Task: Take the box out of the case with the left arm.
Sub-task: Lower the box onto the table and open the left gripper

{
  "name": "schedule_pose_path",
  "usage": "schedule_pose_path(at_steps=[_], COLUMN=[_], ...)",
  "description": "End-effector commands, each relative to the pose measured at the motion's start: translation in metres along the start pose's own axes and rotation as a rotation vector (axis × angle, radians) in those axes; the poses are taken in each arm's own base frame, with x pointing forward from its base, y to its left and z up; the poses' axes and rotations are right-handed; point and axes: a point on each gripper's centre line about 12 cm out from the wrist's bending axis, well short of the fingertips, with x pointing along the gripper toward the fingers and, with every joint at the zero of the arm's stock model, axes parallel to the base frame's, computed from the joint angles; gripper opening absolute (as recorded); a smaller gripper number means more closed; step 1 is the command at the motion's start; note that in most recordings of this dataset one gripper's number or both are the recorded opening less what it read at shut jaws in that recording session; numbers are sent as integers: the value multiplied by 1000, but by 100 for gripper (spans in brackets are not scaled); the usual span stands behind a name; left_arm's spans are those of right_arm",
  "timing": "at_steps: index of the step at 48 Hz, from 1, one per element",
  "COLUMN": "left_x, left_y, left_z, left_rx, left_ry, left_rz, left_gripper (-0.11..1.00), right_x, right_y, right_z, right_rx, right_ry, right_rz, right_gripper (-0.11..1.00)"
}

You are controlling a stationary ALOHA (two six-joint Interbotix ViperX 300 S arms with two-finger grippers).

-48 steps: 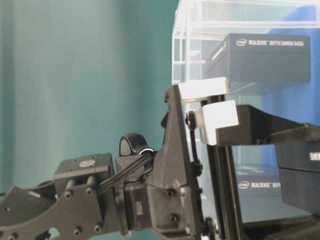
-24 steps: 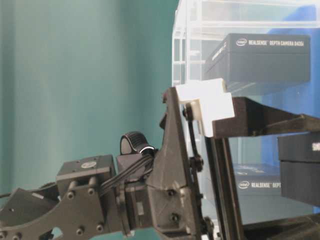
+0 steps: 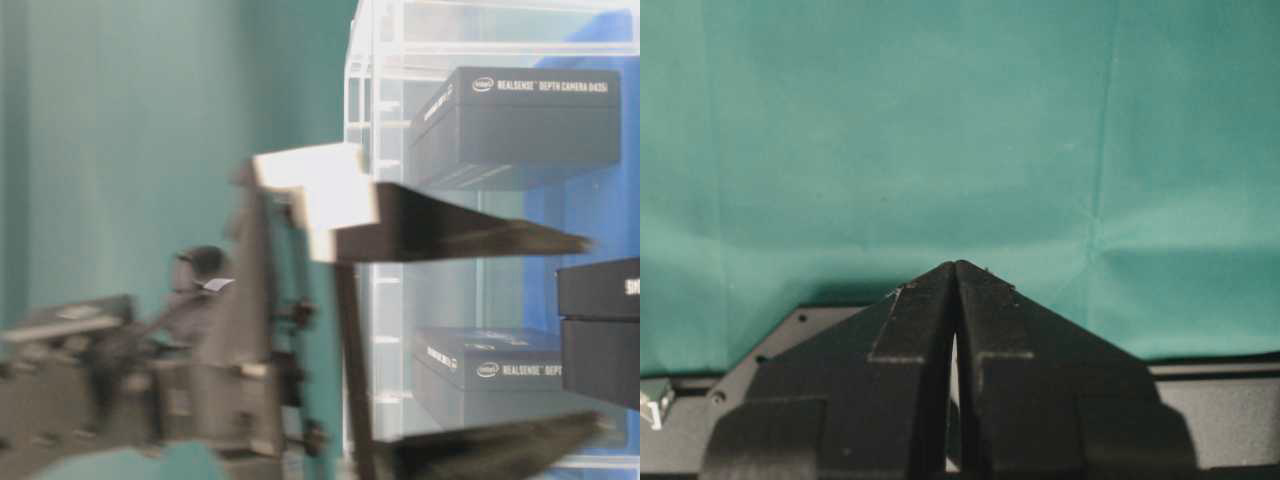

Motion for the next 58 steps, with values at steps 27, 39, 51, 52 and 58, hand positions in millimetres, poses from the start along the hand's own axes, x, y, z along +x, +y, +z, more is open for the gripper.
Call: schedule_pose_path(at_steps=[27, 39, 51, 52, 58], left_x=[-90, -92, -108, -109, -118], left_y=[-26, -15, 21, 25, 50], left_z=[22, 22, 19, 19, 19], left_rx=[71, 73, 87, 88, 98], left_ry=[-18, -18, -13, -13, -11], left_rz=[-63, -51, -43, -42, -37], left_gripper=[85, 85, 85, 85, 85], right_x=[-3, -4, -3, -3, -3], right_y=[-1, -1, -1, -1, -1], right_z=[2, 2, 2, 2, 2], right_rx=[2, 3, 2, 2, 2], right_ry=[-12, -15, -14, -14, -14], right_rz=[-2, -2, -2, -2, -2], right_gripper=[0, 0, 0, 0, 0])
